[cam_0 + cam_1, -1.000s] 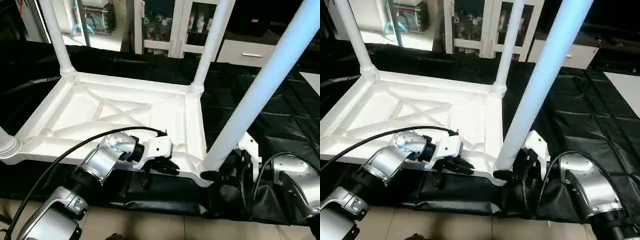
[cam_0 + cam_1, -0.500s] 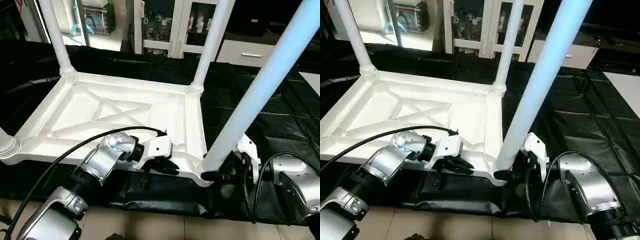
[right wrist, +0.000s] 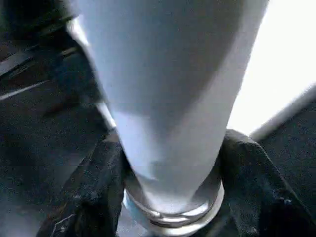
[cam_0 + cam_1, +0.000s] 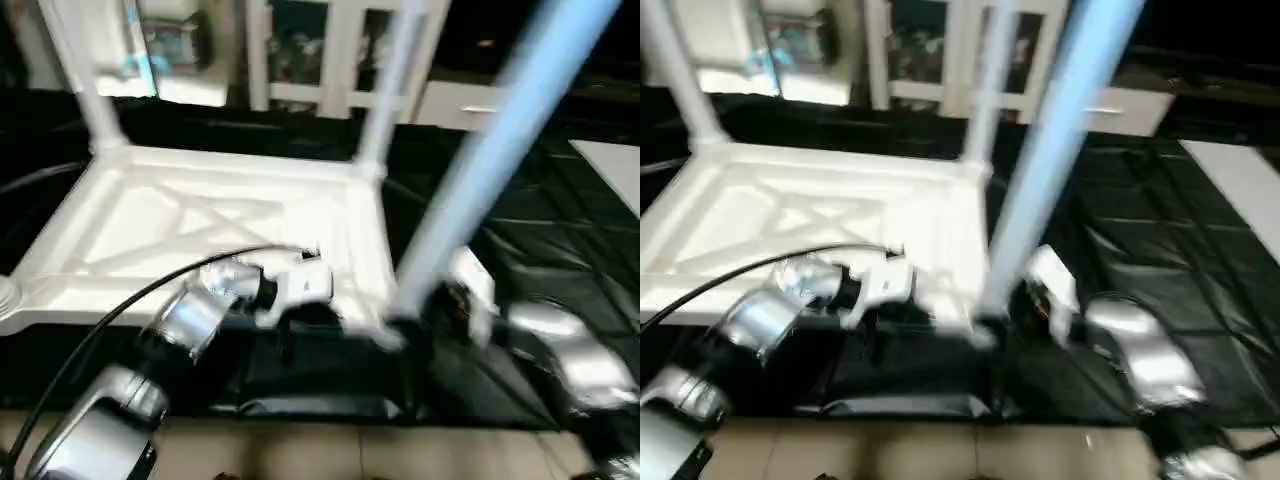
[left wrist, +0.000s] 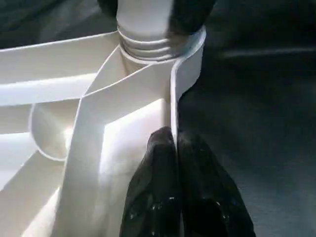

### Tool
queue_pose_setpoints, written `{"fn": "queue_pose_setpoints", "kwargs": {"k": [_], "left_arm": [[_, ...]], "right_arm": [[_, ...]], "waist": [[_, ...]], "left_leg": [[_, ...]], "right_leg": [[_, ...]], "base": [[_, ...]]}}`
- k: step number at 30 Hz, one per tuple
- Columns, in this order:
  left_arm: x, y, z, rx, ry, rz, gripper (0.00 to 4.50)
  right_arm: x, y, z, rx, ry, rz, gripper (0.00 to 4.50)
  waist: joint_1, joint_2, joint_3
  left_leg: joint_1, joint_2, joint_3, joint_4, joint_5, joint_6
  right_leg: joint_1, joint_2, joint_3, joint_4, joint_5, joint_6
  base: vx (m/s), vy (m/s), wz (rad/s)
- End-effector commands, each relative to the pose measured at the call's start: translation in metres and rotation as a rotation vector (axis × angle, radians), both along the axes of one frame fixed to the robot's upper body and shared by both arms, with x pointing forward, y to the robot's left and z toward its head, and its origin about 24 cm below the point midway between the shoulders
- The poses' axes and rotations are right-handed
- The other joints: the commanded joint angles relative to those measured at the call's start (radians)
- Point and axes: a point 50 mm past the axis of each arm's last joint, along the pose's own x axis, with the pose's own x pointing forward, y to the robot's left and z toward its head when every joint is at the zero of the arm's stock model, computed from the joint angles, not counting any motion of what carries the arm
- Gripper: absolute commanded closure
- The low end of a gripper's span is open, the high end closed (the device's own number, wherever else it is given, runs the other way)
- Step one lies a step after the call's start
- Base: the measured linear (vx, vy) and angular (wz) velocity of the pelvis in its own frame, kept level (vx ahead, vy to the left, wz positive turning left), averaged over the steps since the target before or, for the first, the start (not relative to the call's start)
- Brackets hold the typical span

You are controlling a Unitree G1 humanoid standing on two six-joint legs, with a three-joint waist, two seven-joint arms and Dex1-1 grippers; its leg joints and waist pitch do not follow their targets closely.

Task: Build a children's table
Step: Rotate leg to tighten

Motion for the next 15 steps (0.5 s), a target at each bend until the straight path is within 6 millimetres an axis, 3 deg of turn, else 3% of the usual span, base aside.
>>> {"fn": "queue_pose_setpoints", "kwargs": {"k": [1, 3, 4, 6, 7, 10, 11, 15], "left_arm": [[0.012, 0.006, -0.004, 0.026, -0.028, 0.188, 4.50], [0.019, 0.006, -0.002, 0.008, -0.046, 0.273, 4.50], [0.028, 0.004, 0.002, -0.031, -0.062, 0.420, 4.50], [0.032, 0.003, 0.004, -0.047, -0.063, 0.484, 4.50], [0.037, 0.000, 0.005, -0.062, -0.074, 0.576, 4.50], [0.044, -0.008, 0.008, -0.083, -0.123, 0.650, 4.50], [0.046, -0.014, 0.009, -0.098, -0.140, 0.674, 4.50], [0.047, -0.020, 0.010, -0.100, -0.155, 0.685, 4.50]], "right_arm": [[0.010, -0.003, -0.010, -0.057, 0.029, -0.186, 2.13], [0.015, 0.003, -0.012, -0.063, 0.025, -0.244, 2.29], [0.022, 0.017, -0.015, -0.082, 0.015, -0.320, 2.32], [0.024, 0.023, -0.016, -0.093, 0.009, -0.346, 2.34], [0.028, 0.039, -0.019, -0.091, 0.022, -0.410, 2.37], [0.032, 0.059, -0.021, -0.077, 0.036, -0.499, 2.41], [0.034, 0.073, -0.019, -0.065, 0.022, -0.511, 2.41], [0.037, 0.088, -0.012, -0.059, -0.017, -0.492, 2.43]], "waist": [[-0.004, 0.002, -0.051], [-0.011, 0.004, -0.052], [-0.015, 0.001, -0.054], [-0.019, 0.002, -0.056], [-0.022, 0.001, -0.055], [-0.027, 0.001, -0.059], [-0.026, 0.001, -0.060], [-0.018, 0.003, -0.066]], "left_leg": [[0.015, 0.034, -0.030, -0.084, -0.366, -0.032], [0.010, 0.033, -0.035, -0.085, -0.370, -0.037], [0.008, 0.033, -0.035, -0.086, -0.365, -0.040], [0.007, 0.032, -0.034, -0.085, -0.354, -0.043], [0.008, 0.032, -0.032, -0.084, -0.348, -0.035], [0.009, 0.030, -0.030, -0.084, -0.332, -0.028], [0.008, 0.028, -0.024, -0.083, -0.304, -0.016], [0.007, 0.027, -0.017, -0.077, -0.222, 0.018]], "right_leg": [[0.032, -0.052, 0.023, -0.093, -0.541, -0.120], [0.034, -0.051, 0.021, -0.093, -0.547, -0.113], [0.033, -0.052, 0.021, -0.091, -0.526, -0.118], [0.032, -0.051, 0.021, -0.089, -0.489, -0.131], [0.030, -0.050, 0.024, -0.088, -0.457, -0.146], [0.032, -0.048, 0.025, -0.085, -0.405, -0.166], [0.033, -0.046, 0.028, -0.083, -0.347, -0.179], [0.042, -0.045, 0.031, -0.068, -0.211, -0.207]], "base": [[0.000, 0.000, 0.00], [0.000, 0.000, 0.00], [0.000, 0.000, 0.00], [0.000, 0.000, 0.00], [0.000, 0.000, 0.00], [0.000, 0.000, 0.00], [0.000, 0.000, 0.00], [0.013, -0.002, 0.01]]}}
